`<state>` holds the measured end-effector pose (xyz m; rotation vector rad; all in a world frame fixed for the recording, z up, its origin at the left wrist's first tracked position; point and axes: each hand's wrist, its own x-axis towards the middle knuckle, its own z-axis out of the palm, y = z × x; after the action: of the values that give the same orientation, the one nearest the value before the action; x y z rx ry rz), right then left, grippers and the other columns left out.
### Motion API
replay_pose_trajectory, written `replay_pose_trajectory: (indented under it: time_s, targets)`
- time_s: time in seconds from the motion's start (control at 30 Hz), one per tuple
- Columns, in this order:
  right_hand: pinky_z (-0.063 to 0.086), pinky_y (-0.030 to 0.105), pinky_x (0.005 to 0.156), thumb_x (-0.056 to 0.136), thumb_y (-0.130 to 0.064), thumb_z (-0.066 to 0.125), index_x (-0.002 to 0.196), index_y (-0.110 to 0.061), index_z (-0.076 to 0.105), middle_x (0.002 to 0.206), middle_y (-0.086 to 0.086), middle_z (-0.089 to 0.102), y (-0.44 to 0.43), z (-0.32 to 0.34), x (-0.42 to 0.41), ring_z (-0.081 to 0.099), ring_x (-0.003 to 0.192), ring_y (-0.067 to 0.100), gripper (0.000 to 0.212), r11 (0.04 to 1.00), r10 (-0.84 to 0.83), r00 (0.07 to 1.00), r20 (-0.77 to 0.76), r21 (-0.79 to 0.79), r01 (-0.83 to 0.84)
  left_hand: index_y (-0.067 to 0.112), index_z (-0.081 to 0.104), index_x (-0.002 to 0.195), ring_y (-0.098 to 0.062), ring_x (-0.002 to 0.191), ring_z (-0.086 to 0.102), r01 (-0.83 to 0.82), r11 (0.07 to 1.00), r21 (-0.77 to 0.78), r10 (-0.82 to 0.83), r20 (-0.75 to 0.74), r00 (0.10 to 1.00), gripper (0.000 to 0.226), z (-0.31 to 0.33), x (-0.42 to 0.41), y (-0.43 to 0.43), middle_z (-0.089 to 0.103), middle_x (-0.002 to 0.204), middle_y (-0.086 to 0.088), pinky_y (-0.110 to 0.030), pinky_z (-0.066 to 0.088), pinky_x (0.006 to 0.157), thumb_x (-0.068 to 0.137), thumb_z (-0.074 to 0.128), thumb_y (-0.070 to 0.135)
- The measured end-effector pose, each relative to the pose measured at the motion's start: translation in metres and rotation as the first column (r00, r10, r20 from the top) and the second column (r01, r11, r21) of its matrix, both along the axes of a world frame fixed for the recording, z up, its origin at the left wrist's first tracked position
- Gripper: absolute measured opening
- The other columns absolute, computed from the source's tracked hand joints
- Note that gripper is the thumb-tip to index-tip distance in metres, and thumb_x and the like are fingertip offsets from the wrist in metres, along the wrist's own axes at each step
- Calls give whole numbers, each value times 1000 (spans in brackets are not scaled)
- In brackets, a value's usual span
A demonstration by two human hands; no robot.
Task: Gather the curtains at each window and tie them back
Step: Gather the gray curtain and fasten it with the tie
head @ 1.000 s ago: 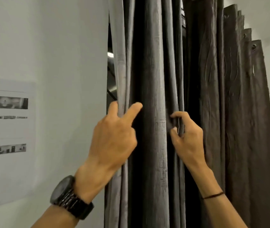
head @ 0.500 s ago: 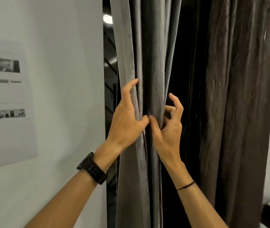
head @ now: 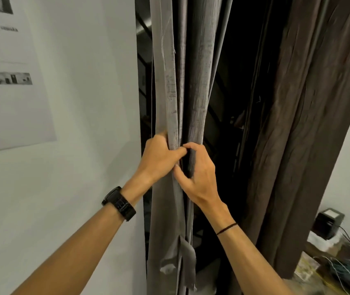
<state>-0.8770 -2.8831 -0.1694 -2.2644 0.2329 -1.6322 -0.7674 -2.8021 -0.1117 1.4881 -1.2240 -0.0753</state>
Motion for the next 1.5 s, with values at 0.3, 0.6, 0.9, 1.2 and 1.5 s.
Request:
replay_pose_trajectory:
  time_s: [0.3, 0.6, 0.9, 1.2, 1.5]
  targets:
    - [43, 10, 101, 80, -18, 75, 148, -16, 37, 138, -7, 51, 15, -64, -1, 53, 121, 2, 78, 975, 15, 973, -232, 218, 37, 18, 71, 123, -22, 110, 72, 290, 955, 68, -268, -227, 936, 35, -58, 11, 29, 76, 115, -7, -50, 55, 104, 89, 70, 23]
    - [45, 26, 103, 76, -41, 81, 161, -39, -5, 150, -2, 39, 27, -131, -13, 44, 128, 13, 121, 964, 47, 857, -513, 247, 95, 38, 64, 134, -9, 126, 63, 390, 898, 203, -302, -361, 882, 61, -134, 21, 44, 67, 136, 9, -47, 49, 113, 97, 44, -7]
    - [50, 24, 99, 76, -19, 68, 162, -36, -9, 145, -2, 42, 43, -170, -13, 47, 119, 11, 116, 928, 63, 854, -517, 345, 140, 53, 25, 157, 0, 131, 58, 381, 845, 376, -349, -153, 924, 99, -193, 18, 48, 57, 146, 13, -28, 51, 110, 90, 62, -10]
    - [51, 27, 98, 85, 2, 63, 158, -49, -6, 136, 2, 49, 44, -183, -31, 53, 117, 16, 113, 910, -13, 870, -492, 354, 214, 28, 78, 120, -25, 93, 73, -261, 879, 399, 98, 385, 918, 45, -214, 37, 45, 80, 102, -5, -32, 56, 73, 88, 61, 0]
    - [34, 1, 98, 79, -3, 57, 129, -72, 32, 121, -24, 52, 82, -186, -28, 47, 114, -18, 89, 882, -99, 942, -320, 411, 232, 19, 47, 137, -37, 115, 62, -501, 602, 621, 150, 529, 835, 33, -192, 29, 10, 51, 131, -12, -45, 49, 92, 105, 48, 23]
